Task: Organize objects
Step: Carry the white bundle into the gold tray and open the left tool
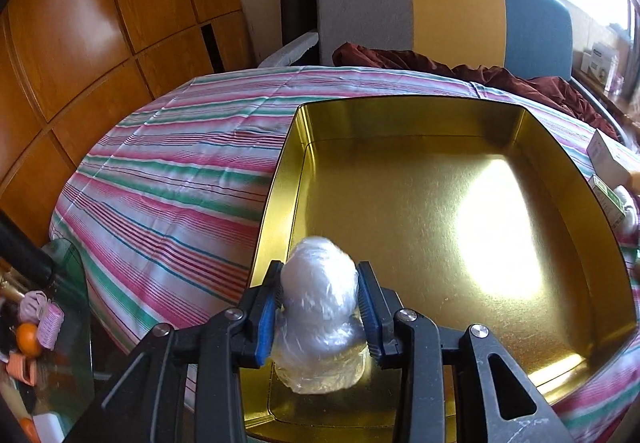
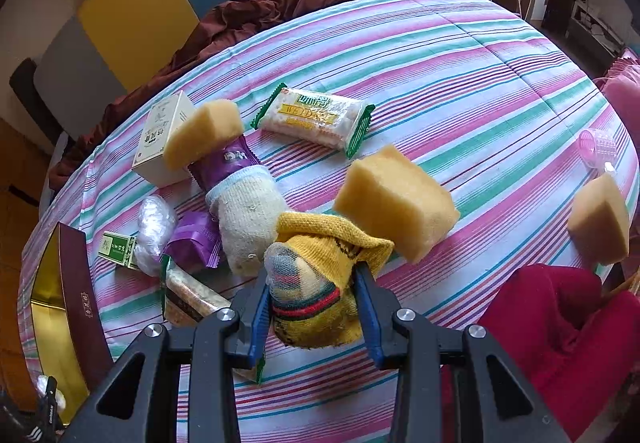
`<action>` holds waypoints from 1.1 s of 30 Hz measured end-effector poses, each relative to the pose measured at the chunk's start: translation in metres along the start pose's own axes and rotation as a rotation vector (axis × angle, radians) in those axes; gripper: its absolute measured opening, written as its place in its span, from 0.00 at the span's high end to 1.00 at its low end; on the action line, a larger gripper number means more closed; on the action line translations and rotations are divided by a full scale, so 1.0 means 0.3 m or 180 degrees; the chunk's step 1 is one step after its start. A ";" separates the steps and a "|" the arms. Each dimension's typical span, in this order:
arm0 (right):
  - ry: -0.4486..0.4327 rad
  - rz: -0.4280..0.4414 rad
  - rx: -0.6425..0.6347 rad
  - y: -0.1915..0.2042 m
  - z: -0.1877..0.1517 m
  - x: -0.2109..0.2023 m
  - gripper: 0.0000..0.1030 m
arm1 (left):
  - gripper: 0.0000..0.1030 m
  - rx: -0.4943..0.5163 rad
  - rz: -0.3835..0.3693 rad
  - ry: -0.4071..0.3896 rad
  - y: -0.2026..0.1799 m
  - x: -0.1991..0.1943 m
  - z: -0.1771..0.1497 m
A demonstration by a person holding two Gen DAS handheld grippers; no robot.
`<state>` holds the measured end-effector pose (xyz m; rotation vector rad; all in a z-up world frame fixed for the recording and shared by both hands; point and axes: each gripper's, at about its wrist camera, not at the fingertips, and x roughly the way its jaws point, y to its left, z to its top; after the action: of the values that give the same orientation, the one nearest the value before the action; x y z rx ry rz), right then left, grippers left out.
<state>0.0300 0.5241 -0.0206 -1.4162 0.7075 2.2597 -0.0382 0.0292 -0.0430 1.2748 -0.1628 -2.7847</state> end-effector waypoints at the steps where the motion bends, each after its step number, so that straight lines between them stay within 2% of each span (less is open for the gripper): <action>1: 0.0002 0.0000 -0.0002 -0.001 0.000 0.000 0.63 | 0.64 -0.0001 0.0009 -0.0001 -0.001 -0.001 -0.002; 3: 0.0013 -0.0007 -0.0012 -0.002 0.001 0.000 0.63 | 0.63 -0.0014 0.0002 -0.0011 0.001 -0.007 -0.002; 4: 0.0037 -0.0018 -0.0021 0.000 0.002 0.004 0.63 | 0.57 -0.0024 0.0000 -0.0035 0.003 -0.014 -0.002; 5: 0.0088 -0.0029 -0.0037 0.002 0.004 0.012 0.63 | 0.46 -0.0033 0.0002 -0.0061 0.006 -0.020 0.000; 6: 0.0135 -0.0041 -0.0054 0.005 0.005 0.020 0.63 | 0.43 -0.0061 0.0027 -0.0096 0.010 -0.028 0.002; 10: 0.0128 -0.0109 -0.0128 0.016 0.005 0.020 0.63 | 0.43 -0.0081 0.0030 -0.0218 0.021 -0.068 0.010; 17: 0.0010 -0.0068 -0.0135 0.019 0.001 -0.002 0.63 | 0.43 -0.0123 -0.0065 -0.0431 0.033 -0.161 0.037; 24: -0.0300 0.0167 -0.0177 0.027 -0.005 -0.057 0.63 | 0.42 -0.0100 -0.0151 -0.0640 0.023 -0.246 0.058; 33: -0.0630 0.0380 -0.0465 0.108 -0.045 -0.128 0.63 | 0.42 -0.0049 -0.0234 -0.0678 -0.003 -0.281 0.052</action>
<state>0.0376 0.4879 0.0161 -1.2178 0.5878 2.5470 0.0049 0.0406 0.0303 0.9981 -0.1079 -2.9742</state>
